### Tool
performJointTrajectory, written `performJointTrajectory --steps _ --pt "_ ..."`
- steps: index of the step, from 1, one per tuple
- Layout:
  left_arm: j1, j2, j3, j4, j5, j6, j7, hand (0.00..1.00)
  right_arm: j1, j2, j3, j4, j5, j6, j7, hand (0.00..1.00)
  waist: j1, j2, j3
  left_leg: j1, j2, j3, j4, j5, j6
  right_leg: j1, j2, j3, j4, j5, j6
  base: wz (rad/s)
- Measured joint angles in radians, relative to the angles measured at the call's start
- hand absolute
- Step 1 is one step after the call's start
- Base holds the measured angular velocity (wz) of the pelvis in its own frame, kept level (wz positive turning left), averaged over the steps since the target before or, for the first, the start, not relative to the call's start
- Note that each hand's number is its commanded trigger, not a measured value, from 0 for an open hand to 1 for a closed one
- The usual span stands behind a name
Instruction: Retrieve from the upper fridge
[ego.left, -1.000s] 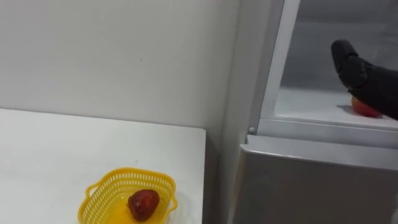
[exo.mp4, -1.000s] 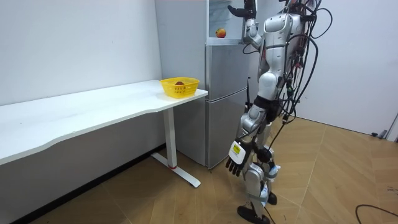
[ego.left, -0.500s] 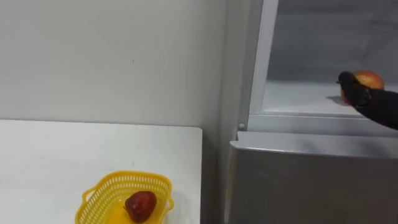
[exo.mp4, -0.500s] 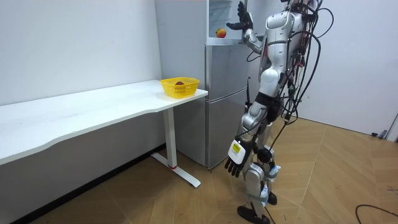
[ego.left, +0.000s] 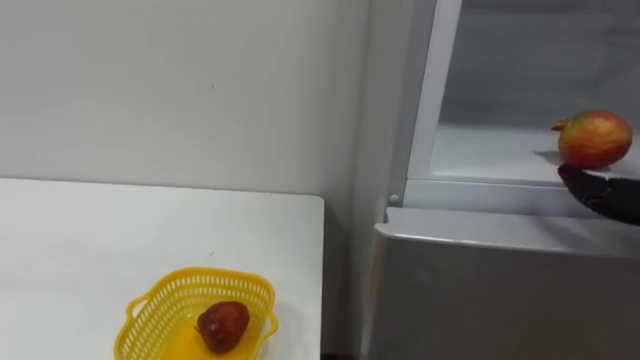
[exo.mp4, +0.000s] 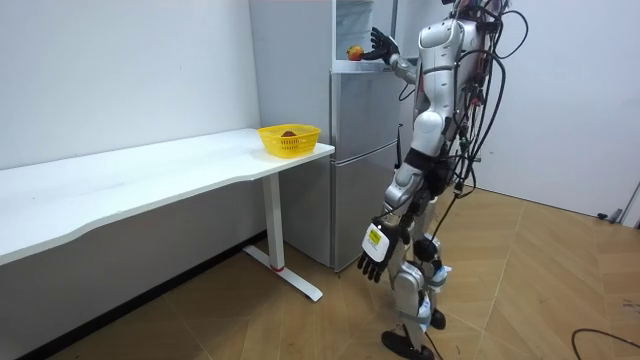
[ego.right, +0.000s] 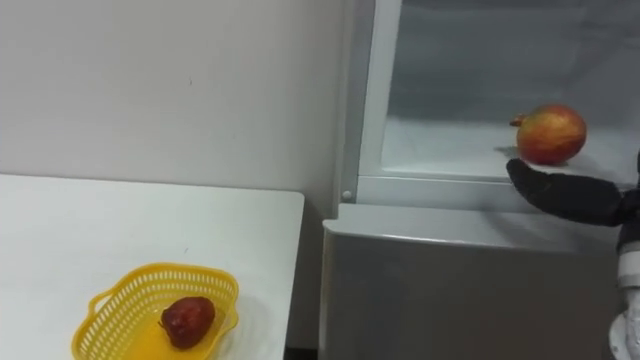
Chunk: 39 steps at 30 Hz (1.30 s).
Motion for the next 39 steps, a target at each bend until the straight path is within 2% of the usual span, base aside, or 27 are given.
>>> performJointTrajectory --steps 2,5,24,34,39 --pt "0.014 0.009 0.000 -0.025 0.000 0.011 0.001 0.00 -0.041 -0.027 0.001 0.042 0.002 0.020 0.019 0.00 -0.006 0.002 -0.0009 0.000 0.004 0.000 -0.001 0.000 0.000 0.001 0.000 -0.004 0.000 0.000 0.000 0.02" --pt "0.015 0.016 0.000 -0.036 0.000 0.018 0.004 0.00 -0.078 -0.049 0.005 0.086 0.001 0.027 0.041 0.00 -0.010 0.002 -0.0010 0.000 0.006 0.000 -0.001 0.000 0.000 0.001 0.002 -0.004 -0.001 0.000 0.000 0.00" --pt "0.022 0.024 -0.001 -0.051 -0.027 0.018 0.026 0.00 -0.088 -0.050 0.011 0.123 0.005 0.041 0.088 0.00 -0.004 0.005 -0.0011 -0.004 0.005 0.001 -0.002 0.000 0.000 -0.006 0.002 -0.003 0.002 0.000 0.000 0.00" --pt "0.061 0.029 -0.001 -0.060 -0.029 0.020 0.026 0.00 -0.094 -0.050 0.011 0.126 0.030 0.050 0.084 0.00 -0.006 0.001 -0.0031 -0.015 0.005 -0.008 -0.001 0.001 0.000 -0.014 0.001 -0.014 0.001 0.000 -0.001 0.02" --pt "0.063 0.031 -0.001 -0.059 -0.039 0.019 0.025 0.00 -0.095 -0.050 0.012 0.134 0.059 0.050 0.073 0.00 0.010 -0.004 -0.0006 -0.016 0.005 -0.016 -0.002 0.002 -0.001 -0.013 0.001 -0.018 0.002 0.000 -0.001 0.00"
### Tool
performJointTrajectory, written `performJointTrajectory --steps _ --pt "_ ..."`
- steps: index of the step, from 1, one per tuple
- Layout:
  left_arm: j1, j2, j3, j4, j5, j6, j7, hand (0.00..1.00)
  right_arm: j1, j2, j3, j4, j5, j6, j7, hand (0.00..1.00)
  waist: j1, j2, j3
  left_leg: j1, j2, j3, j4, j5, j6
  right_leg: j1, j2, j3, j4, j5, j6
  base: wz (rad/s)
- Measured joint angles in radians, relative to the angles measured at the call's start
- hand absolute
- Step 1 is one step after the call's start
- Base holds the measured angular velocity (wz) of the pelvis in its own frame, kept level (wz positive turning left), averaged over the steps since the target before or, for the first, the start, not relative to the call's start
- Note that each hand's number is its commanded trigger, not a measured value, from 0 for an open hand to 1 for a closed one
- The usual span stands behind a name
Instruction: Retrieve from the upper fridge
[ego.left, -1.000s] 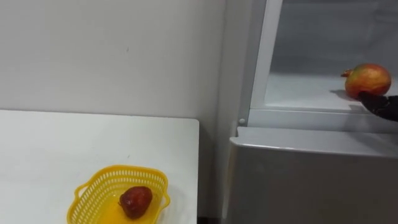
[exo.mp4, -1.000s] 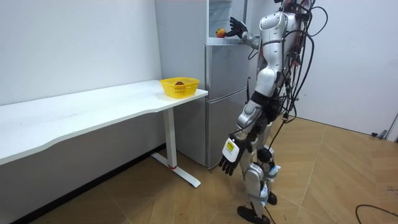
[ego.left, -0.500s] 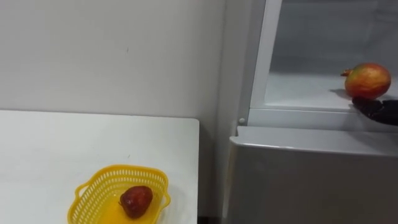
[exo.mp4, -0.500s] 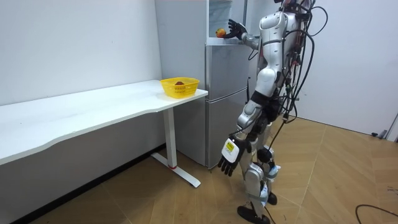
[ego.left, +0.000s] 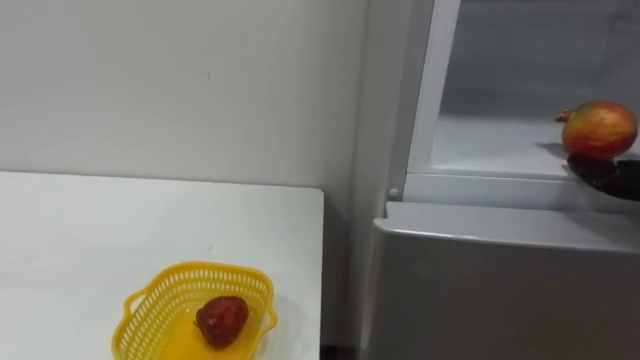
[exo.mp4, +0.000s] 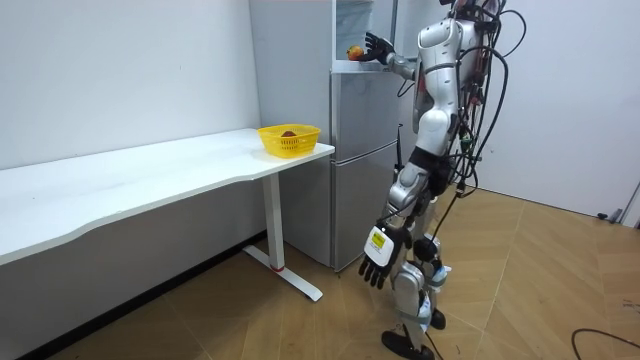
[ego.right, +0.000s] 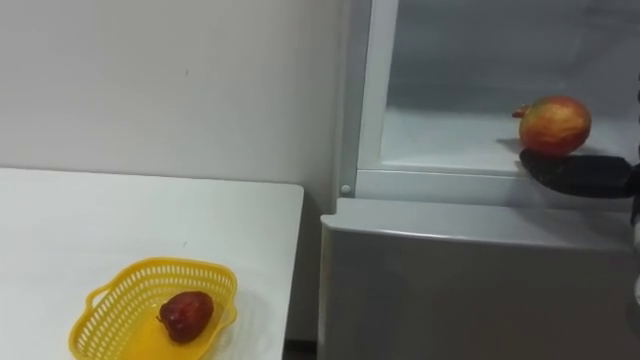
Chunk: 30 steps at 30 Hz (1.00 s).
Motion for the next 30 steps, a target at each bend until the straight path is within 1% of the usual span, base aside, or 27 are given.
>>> performJointTrajectory --steps 2,5,8,11,15,16,20,21,23,27,28,30 --pt "0.000 0.000 0.000 0.000 0.000 0.000 -0.001 0.00 0.000 0.000 0.000 0.004 0.001 0.000 -0.005 0.00 0.011 -0.003 0.0017 0.000 0.000 -0.004 -0.001 0.001 -0.001 0.000 0.000 -0.001 0.000 0.000 0.000 0.00" --pt "0.001 0.000 0.000 0.000 0.001 0.001 -0.001 0.00 0.000 0.000 0.006 0.006 0.001 0.000 -0.008 0.00 0.019 -0.008 0.0022 -0.001 0.000 -0.006 -0.001 0.002 -0.001 0.000 0.000 -0.004 0.000 0.000 0.000 0.00" --pt "0.008 0.000 0.000 -0.004 0.000 0.012 0.000 0.00 0.000 0.000 0.027 0.018 0.007 0.000 -0.009 0.00 0.034 -0.013 0.0006 -0.001 0.001 -0.006 0.000 0.002 -0.001 0.001 0.000 -0.005 -0.001 0.000 0.000 0.00" --pt "0.012 0.000 0.000 -0.010 0.000 0.019 0.000 0.00 0.000 0.000 0.035 0.019 0.014 0.000 -0.003 0.00 0.039 -0.014 0.0002 -0.001 0.000 -0.008 0.000 0.002 -0.001 0.002 0.000 -0.008 -0.001 0.000 -0.001 0.00" --pt "0.012 0.000 0.000 -0.010 0.001 0.020 0.000 0.00 -0.001 0.000 0.043 0.036 0.032 0.000 0.011 0.00 0.041 -0.014 0.0009 0.000 0.000 -0.010 0.001 0.002 -0.001 0.006 0.000 -0.011 -0.001 0.000 -0.001 0.00" --pt "0.015 0.000 -0.002 -0.014 0.000 0.021 0.000 0.00 -0.007 0.000 0.047 0.048 0.037 -0.005 0.015 0.00 0.041 -0.013 0.0026 -0.001 0.000 -0.011 0.001 0.002 -0.001 0.009 0.000 -0.013 -0.002 0.000 -0.001 0.00" --pt "0.018 0.000 -0.006 -0.027 0.000 0.028 -0.005 0.00 -0.062 0.000 0.072 0.113 0.048 -0.007 0.033 0.00 0.036 -0.011 0.0040 -0.001 0.000 -0.011 0.003 0.002 -0.001 0.011 -0.001 -0.013 -0.001 0.001 -0.001 0.00" --pt "0.018 0.000 -0.006 -0.031 -0.003 0.035 -0.009 0.00 -0.076 0.000 0.074 0.136 0.047 -0.010 0.043 0.00 0.036 -0.009 0.0052 -0.002 0.000 -0.011 0.004 0.002 -0.001 0.010 -0.001 -0.012 -0.001 0.001 -0.002 0.00" --pt "0.016 0.000 -0.006 -0.031 -0.020 0.037 -0.009 0.00 -0.102 -0.001 0.074 0.176 0.054 -0.012 0.057 0.00 0.036 -0.006 0.0071 -0.004 0.000 -0.012 0.001 0.001 -0.002 0.009 0.000 -0.012 0.000 0.002 -0.003 0.00" --pt "0.015 0.000 -0.007 -0.031 -0.020 0.038 -0.009 0.00 -0.116 -0.006 0.074 0.203 0.057 -0.019 0.075 0.00 0.035 -0.005 0.0064 -0.009 0.000 -0.015 0.003 0.001 -0.002 0.008 0.000 -0.016 0.000 0.003 -0.005 0.01" --pt "0.014 0.000 -0.008 -0.031 -0.020 0.038 -0.009 0.00 -0.116 -0.012 0.075 0.211 0.057 -0.026 0.080 0.00 0.035 -0.004 0.0056 -0.010 -0.001 -0.016 0.003 0.001 -0.002 0.008 0.000 -0.019 0.000 0.003 -0.005 0.05" --pt "0.011 0.001 -0.008 -0.031 -0.020 0.038 -0.009 0.00 -0.117 -0.021 0.075 0.215 0.056 -0.026 0.087 0.00 0.035 -0.004 0.0044 -0.017 -0.001 -0.017 0.011 0.001 -0.002 0.007 -0.001 -0.023 -0.001 0.003 -0.005 0.06"
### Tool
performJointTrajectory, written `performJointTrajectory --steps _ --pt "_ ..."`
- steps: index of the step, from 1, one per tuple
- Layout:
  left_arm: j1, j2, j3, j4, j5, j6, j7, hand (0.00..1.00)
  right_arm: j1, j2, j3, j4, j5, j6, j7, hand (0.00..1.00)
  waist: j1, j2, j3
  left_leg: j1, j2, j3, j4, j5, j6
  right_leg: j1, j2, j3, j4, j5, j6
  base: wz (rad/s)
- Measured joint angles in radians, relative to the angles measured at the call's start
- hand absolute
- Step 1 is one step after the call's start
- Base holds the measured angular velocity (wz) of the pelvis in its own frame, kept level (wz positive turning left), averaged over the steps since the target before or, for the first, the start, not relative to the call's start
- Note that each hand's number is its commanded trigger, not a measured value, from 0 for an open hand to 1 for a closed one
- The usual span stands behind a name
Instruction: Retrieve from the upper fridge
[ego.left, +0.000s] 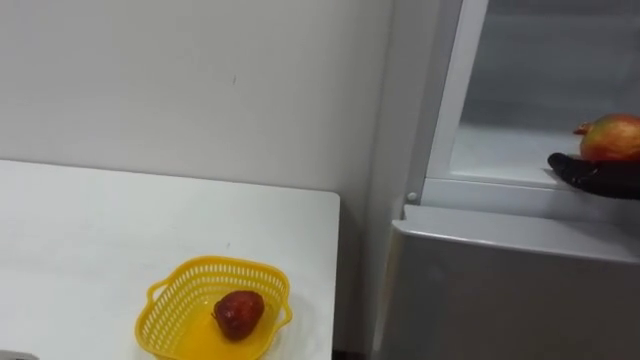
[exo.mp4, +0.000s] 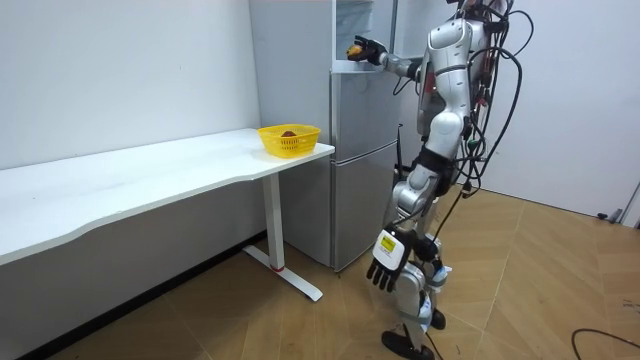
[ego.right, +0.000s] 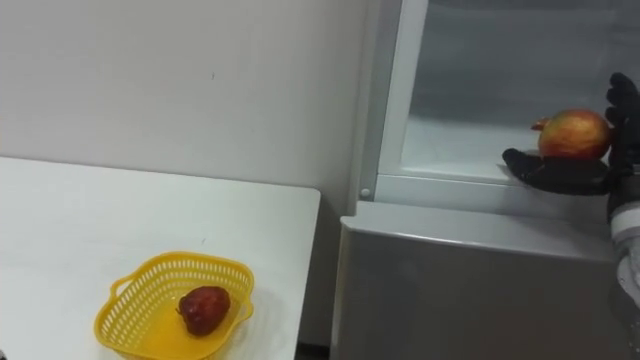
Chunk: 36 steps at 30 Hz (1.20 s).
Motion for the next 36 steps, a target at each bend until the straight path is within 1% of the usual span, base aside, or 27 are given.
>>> performJointTrajectory --steps 1,2,3,4,5,7,10,12,15,20,25,28,36 --pt "-0.001 0.000 0.000 0.000 0.000 0.000 0.000 0.00 0.000 -0.004 0.000 0.001 0.000 0.000 0.002 0.00 0.000 0.001 -0.0005 -0.002 0.000 -0.001 0.007 0.000 0.000 -0.001 0.000 -0.003 0.000 0.000 0.000 0.05" --pt "-0.001 0.000 0.000 0.000 0.000 0.000 0.000 0.00 -0.001 -0.005 0.000 0.004 -0.001 -0.002 0.002 0.27 0.000 0.002 -0.0013 -0.002 0.000 -0.002 0.007 0.000 0.000 -0.001 0.000 -0.005 0.000 0.000 0.000 0.04" --pt "-0.001 0.000 0.000 0.000 0.000 0.001 0.000 0.00 -0.001 -0.005 0.000 0.006 -0.001 -0.004 0.003 0.63 0.000 0.004 -0.0018 -0.002 0.000 -0.003 0.008 0.000 0.000 0.000 0.000 -0.006 0.000 0.000 0.000 0.04" --pt "-0.001 0.000 -0.001 0.000 0.000 0.003 0.001 0.00 -0.001 -0.005 0.000 0.010 -0.001 -0.008 0.006 0.96 -0.001 0.006 -0.0030 -0.002 0.000 -0.005 0.008 0.000 0.000 0.001 -0.001 -0.009 0.000 0.000 0.000 0.06" --pt "-0.001 0.000 0.000 -0.001 0.000 0.004 0.001 0.00 -0.001 -0.005 0.000 0.011 -0.001 -0.008 0.011 1.00 -0.002 0.007 -0.0036 -0.002 0.000 -0.007 0.007 0.000 0.000 0.003 -0.001 -0.011 0.000 0.000 0.000 0.06" --pt "-0.001 0.000 0.000 -0.002 0.000 0.006 0.002 0.00 -0.001 -0.006 -0.001 0.012 -0.001 -0.006 0.017 1.00 -0.002 0.008 -0.0037 -0.003 0.000 -0.008 0.005 0.000 0.000 0.004 -0.001 -0.013 0.000 0.000 0.000 0.02" --pt "-0.001 0.000 0.000 -0.003 0.000 0.023 0.002 0.00 -0.001 -0.013 -0.001 0.019 -0.001 0.002 0.037 1.00 -0.001 0.009 -0.0047 -0.003 0.000 -0.010 0.005 0.000 0.000 0.005 -0.001 -0.016 0.000 0.000 0.000 0.00" --pt "0.000 0.000 0.000 -0.003 0.000 0.027 0.002 0.00 -0.001 -0.017 -0.001 0.021 -0.002 0.004 0.046 1.00 -0.002 0.009 -0.0053 -0.003 0.000 -0.012 0.006 0.000 0.000 0.006 -0.001 -0.017 0.000 0.000 0.000 0.03" --pt "-0.001 0.000 0.000 -0.003 0.000 0.040 0.002 0.00 -0.001 -0.021 0.000 0.029 -0.018 0.006 0.065 1.00 -0.002 0.007 -0.0076 -0.003 -0.001 -0.015 0.007 0.000 0.000 0.008 -0.002 -0.019 0.000 0.000 0.000 0.00" --pt "-0.003 0.000 -0.001 -0.003 0.000 0.049 0.002 0.00 -0.001 -0.027 0.000 0.036 -0.034 0.026 0.078 1.00 -0.002 0.002 -0.0106 -0.003 -0.007 -0.023 0.008 0.000 -0.001 0.010 -0.002 -0.020 0.000 0.000 0.000 0.01" --pt "-0.003 0.000 -0.002 -0.003 0.000 0.062 0.002 0.00 -0.001 -0.030 0.000 0.038 -0.039 0.030 0.086 1.00 -0.002 0.002 -0.0103 -0.003 -0.008 -0.024 0.009 0.000 -0.001 0.010 -0.002 -0.021 0.000 0.000 0.000 0.00" --pt "-0.003 0.000 -0.002 -0.003 0.000 0.062 0.002 0.00 -0.002 -0.032 0.000 0.040 -0.044 0.038 0.088 1.00 -0.002 0.000 -0.0092 -0.003 -0.008 -0.025 0.008 0.000 -0.001 0.011 -0.002 -0.020 0.000 0.000 0.000 0.00" --pt "-0.002 0.000 -0.002 0.001 -0.011 0.062 0.007 0.00 -0.002 -0.037 0.000 0.042 -0.031 0.039 0.089 1.00 0.000 -0.005 -0.0062 -0.002 -0.008 -0.025 0.008 0.000 -0.001 0.011 -0.002 -0.018 0.000 0.000 0.000 0.00"
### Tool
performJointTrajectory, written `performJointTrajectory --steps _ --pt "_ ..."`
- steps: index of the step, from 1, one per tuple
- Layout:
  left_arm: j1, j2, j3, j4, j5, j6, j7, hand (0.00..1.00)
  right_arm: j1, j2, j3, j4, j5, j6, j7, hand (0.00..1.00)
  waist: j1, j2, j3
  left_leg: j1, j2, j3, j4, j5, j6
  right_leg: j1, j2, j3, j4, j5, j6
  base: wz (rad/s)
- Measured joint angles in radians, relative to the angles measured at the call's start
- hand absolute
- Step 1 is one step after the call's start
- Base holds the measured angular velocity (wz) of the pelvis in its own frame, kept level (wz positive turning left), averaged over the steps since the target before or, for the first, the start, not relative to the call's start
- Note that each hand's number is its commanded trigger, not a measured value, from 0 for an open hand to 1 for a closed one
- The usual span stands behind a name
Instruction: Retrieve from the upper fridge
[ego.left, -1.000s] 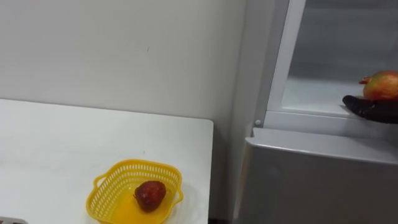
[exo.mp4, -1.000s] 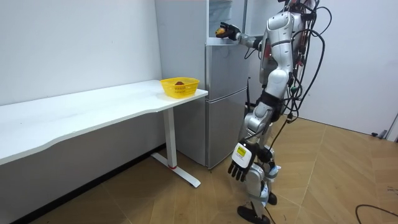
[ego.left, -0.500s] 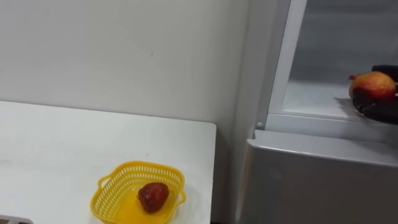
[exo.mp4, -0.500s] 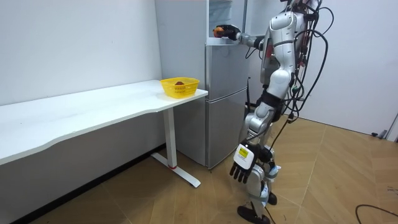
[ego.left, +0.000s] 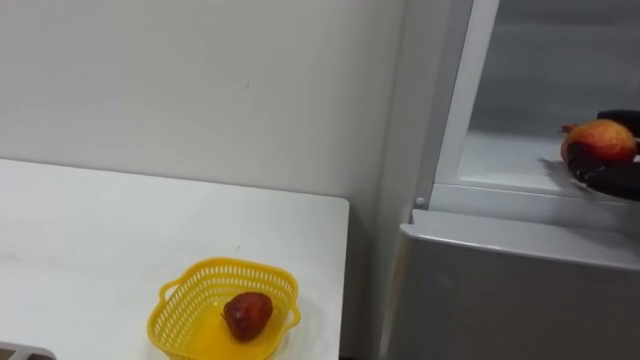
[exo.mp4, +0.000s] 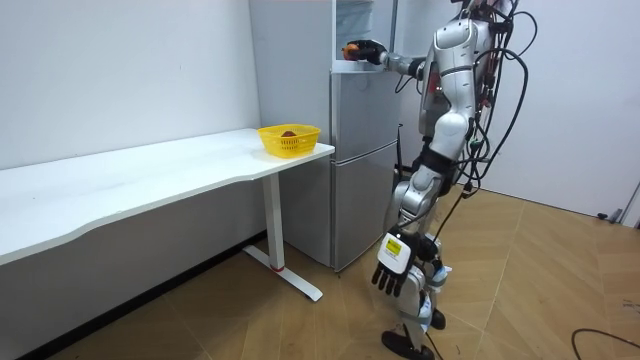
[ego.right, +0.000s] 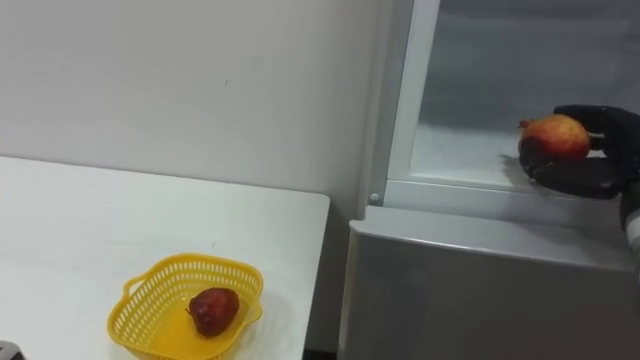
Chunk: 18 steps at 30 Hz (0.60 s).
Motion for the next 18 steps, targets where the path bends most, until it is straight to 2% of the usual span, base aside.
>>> performJointTrajectory --steps 6,12,15,18 --pt "0.000 0.000 0.000 -0.002 -0.001 -0.003 0.007 0.00 0.000 0.000 0.002 -0.002 0.013 -0.003 -0.021 1.00 0.006 -0.004 0.0030 0.002 0.000 0.002 -0.001 0.000 0.000 -0.001 0.000 0.001 0.001 0.000 0.000 0.00" --pt "-0.001 0.000 0.000 -0.010 -0.004 -0.032 0.018 0.00 -0.011 0.000 0.013 -0.005 0.033 -0.021 -0.056 1.00 0.006 -0.011 0.0112 0.001 0.000 0.003 -0.001 0.000 0.000 -0.003 0.000 0.004 0.000 0.000 0.000 0.00" --pt "-0.001 -0.002 -0.012 -0.008 -0.009 -0.039 0.036 0.00 -0.011 0.002 0.040 -0.052 0.048 -0.007 -0.081 1.00 0.002 -0.007 0.0105 0.000 0.000 0.006 -0.007 0.001 -0.001 -0.009 0.002 0.011 0.000 0.000 0.000 -0.07" --pt "-0.006 -0.005 -0.012 -0.008 -0.009 -0.045 0.037 0.00 -0.011 0.004 0.067 -0.142 0.046 0.008 -0.087 1.00 0.004 0.001 0.0056 -0.001 0.000 0.008 -0.009 0.004 -0.001 -0.016 0.001 0.013 0.001 0.000 0.000 -0.02"
